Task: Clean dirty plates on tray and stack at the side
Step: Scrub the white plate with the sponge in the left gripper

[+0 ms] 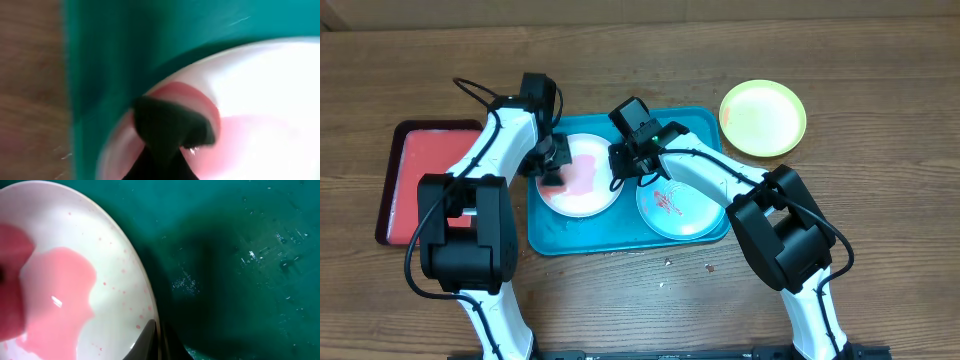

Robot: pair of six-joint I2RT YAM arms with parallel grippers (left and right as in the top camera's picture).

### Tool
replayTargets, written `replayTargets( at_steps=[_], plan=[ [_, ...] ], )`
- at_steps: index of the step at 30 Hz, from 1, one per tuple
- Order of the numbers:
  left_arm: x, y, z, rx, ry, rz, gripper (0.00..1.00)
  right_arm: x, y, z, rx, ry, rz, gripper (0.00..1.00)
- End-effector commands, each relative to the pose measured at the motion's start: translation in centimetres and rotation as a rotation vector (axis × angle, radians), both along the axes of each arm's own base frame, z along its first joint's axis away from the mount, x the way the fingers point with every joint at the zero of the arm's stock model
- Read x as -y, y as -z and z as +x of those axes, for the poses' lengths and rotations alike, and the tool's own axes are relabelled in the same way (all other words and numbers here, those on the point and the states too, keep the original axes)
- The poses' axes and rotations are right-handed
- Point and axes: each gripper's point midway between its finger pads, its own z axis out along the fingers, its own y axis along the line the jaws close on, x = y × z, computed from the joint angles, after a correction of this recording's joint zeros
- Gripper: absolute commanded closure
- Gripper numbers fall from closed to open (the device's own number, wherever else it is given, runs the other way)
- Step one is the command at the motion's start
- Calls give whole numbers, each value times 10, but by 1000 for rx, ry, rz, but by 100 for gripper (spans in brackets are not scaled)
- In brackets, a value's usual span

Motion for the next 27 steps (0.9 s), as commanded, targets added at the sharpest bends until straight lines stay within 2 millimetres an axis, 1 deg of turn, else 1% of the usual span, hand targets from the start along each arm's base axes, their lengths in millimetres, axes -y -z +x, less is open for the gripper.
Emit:
replayTargets(
  at_steps=[1, 3, 5, 9, 12, 14, 17, 20, 21, 22, 24, 27],
  plan=[
    [45, 1, 9, 25, 32, -222, 96, 7, 7, -2, -8, 11, -30, 96],
    [58, 4, 9, 34, 44, -260, 96, 7, 7, -2, -9, 11, -31, 96],
    [67, 11, 3, 24, 38, -266, 96, 7, 7, -2, -10, 11, -31, 96],
    [84, 25, -17, -19, 78, -261, 96, 7, 7, -2, -9, 11, -31, 96],
    [93, 32, -31, -56, 102, -256, 96, 7, 7, -2, -9, 11, -31, 96],
    [93, 35, -39, -82, 110, -237, 96, 7, 7, -2, -9, 11, -31, 96],
    [75, 38, -48, -118, 95, -144, 96, 8, 7, -2, -10, 11, -32, 96],
    [47, 36, -54, -153, 64, -31, 96, 8, 7, -3, -12, 11, -34, 96],
    [37, 34, -56, -165, 55, 11, 96, 8, 7, -3, -13, 11, -34, 96],
    [22, 29, -57, -179, 41, 74, 96, 8, 7, -3, -12, 11, -34, 96],
    [5, 22, -56, -190, 24, 145, 96, 8, 7, -3, -12, 11, -34, 96],
    [-19, 7, -49, -184, -3, 233, 96, 8, 7, -3, -12, 11, -34, 96]
  ],
)
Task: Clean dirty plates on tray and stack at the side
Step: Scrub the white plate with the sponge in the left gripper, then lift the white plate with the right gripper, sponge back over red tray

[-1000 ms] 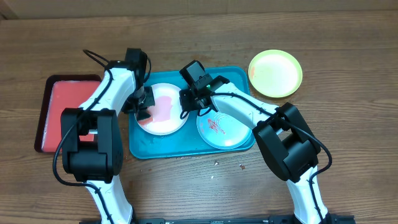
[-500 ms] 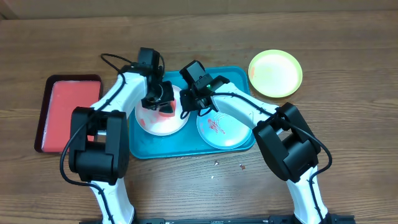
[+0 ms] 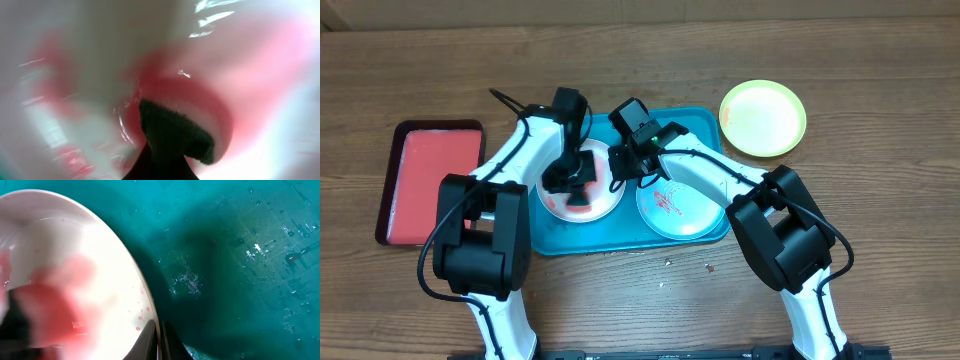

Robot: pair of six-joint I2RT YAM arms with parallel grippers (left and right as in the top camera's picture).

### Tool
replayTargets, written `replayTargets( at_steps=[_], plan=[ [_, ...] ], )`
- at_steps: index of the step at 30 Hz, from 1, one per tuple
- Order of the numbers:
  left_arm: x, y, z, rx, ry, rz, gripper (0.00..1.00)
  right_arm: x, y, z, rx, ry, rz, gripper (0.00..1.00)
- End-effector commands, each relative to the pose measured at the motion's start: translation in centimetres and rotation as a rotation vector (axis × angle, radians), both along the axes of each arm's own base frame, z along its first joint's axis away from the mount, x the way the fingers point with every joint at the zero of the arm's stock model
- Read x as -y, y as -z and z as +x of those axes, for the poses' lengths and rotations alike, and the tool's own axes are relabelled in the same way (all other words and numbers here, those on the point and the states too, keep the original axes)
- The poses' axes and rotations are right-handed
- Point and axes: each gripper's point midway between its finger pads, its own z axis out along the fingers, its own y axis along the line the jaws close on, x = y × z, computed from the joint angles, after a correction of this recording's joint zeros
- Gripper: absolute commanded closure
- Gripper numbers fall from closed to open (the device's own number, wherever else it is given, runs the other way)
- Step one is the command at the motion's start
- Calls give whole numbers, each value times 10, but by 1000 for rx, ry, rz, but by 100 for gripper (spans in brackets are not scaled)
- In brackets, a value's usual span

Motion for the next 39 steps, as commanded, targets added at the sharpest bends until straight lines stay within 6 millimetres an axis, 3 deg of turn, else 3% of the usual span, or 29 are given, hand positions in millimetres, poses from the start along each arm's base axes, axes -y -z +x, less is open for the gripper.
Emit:
replayTargets(
  at_steps=[1, 5, 10, 14, 20, 22, 30, 35, 39],
  plan=[
    [-54, -6, 12, 17, -43, 220, 96, 9, 6, 1, -1, 21, -32, 96],
    [-63, -19, 31, 78, -92, 233, 96, 9, 6, 1, 0, 21, -32, 96],
    [-53, -37, 54, 150, -118, 171, 96, 6, 4, 4, 13, 19, -23, 96],
    [-57, -70, 71, 228, -216, 132, 96, 0, -13, 12, 46, 9, -3, 96],
    [-105, -126, 81, 357, -414, 21, 96, -5, -63, 31, 196, -57, -6, 96],
    [-124, -134, 77, 372, -465, 1, 96, -2, -76, 38, 256, -58, -45, 96],
    [-219, -129, 38, 323, -683, 34, 96, 12, -127, 56, 553, -80, -349, 96],
    [-257, -124, 21, 329, -781, 51, 96, 8, -159, 52, 738, -106, -587, 96],
    [-275, -120, 11, 325, -829, 59, 96, 0, -184, 43, 860, -99, -724, 96]
  ],
)
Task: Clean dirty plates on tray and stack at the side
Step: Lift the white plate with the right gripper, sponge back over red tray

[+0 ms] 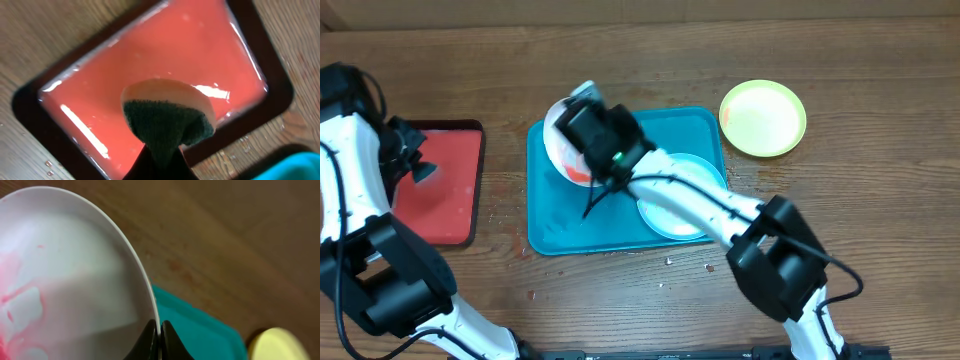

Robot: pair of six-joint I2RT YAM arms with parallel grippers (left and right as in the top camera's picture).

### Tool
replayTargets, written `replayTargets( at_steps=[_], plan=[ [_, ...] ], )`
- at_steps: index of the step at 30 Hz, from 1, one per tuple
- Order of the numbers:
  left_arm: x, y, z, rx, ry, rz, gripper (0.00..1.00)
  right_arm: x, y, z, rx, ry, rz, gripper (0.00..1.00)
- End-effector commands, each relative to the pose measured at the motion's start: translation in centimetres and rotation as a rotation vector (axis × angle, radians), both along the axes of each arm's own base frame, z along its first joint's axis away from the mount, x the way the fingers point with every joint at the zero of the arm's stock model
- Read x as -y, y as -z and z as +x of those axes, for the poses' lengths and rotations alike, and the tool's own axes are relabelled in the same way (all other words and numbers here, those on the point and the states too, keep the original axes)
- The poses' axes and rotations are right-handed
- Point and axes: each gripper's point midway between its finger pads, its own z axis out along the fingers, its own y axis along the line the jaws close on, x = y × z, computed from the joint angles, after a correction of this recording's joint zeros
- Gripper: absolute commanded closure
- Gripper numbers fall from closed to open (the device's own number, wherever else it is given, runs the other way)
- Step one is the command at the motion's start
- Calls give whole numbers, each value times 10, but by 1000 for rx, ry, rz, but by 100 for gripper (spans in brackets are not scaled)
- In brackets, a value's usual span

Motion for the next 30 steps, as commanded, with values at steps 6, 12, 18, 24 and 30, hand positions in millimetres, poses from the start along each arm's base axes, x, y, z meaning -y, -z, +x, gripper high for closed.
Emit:
replayTargets(
  at_steps=[6, 12, 18, 24, 30],
  plan=[
    [-15, -1, -10, 22, -43, -3, 96, -5, -92, -13, 333, 37, -294, 96],
    [-16, -1, -9, 25, -40, 0, 96, -22, -122, -26, 434, 4, -438, 96],
    [-16, -1, -8, 28, -40, 1, 96, -35, -131, -34, 449, -74, -561, 96],
    [-16, -1, -8, 28, -39, 1, 96, -36, -132, -35, 450, -79, -565, 96],
    [-15, -1, -7, 32, -38, -5, 96, -33, -126, -31, 456, -7, -391, 96]
  ],
)
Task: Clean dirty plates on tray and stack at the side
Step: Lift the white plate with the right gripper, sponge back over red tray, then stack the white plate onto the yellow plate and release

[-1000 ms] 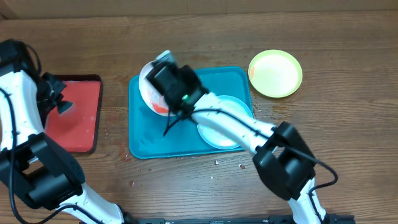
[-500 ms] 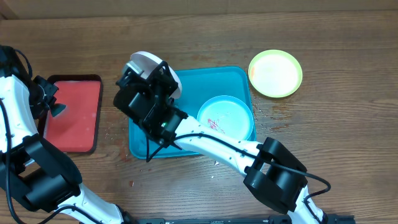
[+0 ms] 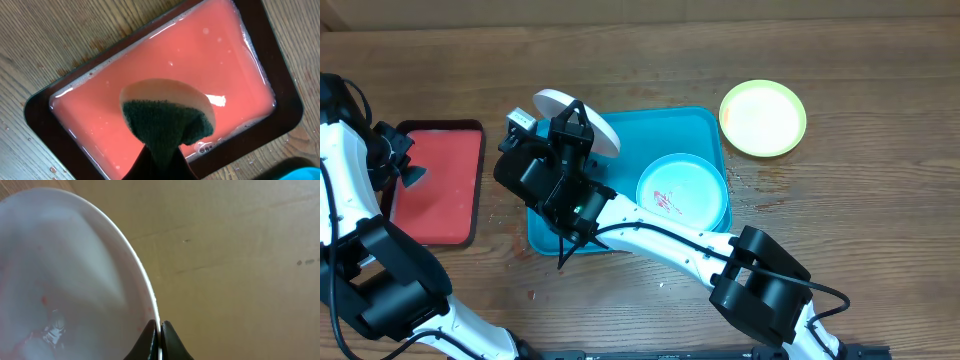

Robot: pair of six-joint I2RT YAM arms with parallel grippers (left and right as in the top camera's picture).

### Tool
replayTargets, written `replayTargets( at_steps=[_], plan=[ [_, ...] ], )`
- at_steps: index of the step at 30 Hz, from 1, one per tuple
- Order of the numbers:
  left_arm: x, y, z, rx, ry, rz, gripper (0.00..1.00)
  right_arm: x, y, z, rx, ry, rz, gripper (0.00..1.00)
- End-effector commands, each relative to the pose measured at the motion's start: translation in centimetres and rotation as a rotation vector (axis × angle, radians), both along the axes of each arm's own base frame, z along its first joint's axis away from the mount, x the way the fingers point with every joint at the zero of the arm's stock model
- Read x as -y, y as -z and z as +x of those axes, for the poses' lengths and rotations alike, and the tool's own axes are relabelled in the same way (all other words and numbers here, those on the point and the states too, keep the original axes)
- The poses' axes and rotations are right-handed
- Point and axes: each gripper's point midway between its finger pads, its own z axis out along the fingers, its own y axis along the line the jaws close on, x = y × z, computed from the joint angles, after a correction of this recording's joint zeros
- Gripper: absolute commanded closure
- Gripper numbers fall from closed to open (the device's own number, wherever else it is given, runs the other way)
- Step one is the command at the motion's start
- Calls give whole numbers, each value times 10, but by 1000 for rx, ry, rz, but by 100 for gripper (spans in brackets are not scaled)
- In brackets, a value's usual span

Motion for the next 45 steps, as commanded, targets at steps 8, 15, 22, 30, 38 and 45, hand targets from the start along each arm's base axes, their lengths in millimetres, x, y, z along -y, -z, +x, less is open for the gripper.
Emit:
replayTargets(
  at_steps=[8, 15, 22, 30, 38, 45],
  plan=[
    [2, -3, -2, 12, 6, -5, 96, 43, -7, 27, -40, 124, 396, 96],
    [3, -3, -3, 8, 6, -8, 96, 109, -80, 50, 36, 211, 777, 96],
    [4, -3, -1, 14, 8, -14, 96, 193, -35, 78, -362, 323, 1139, 96],
    [6, -3, 1, 26, 13, -25, 96, 345, 50, 83, -490, 816, 1362, 96],
    [6, -3, 2, 28, 13, -24, 96, 421, 115, 67, -526, 1059, 1421, 96],
    [6, -3, 1, 27, 13, -24, 96, 420, 155, 65, -606, 1113, 1416, 96]
  ],
)
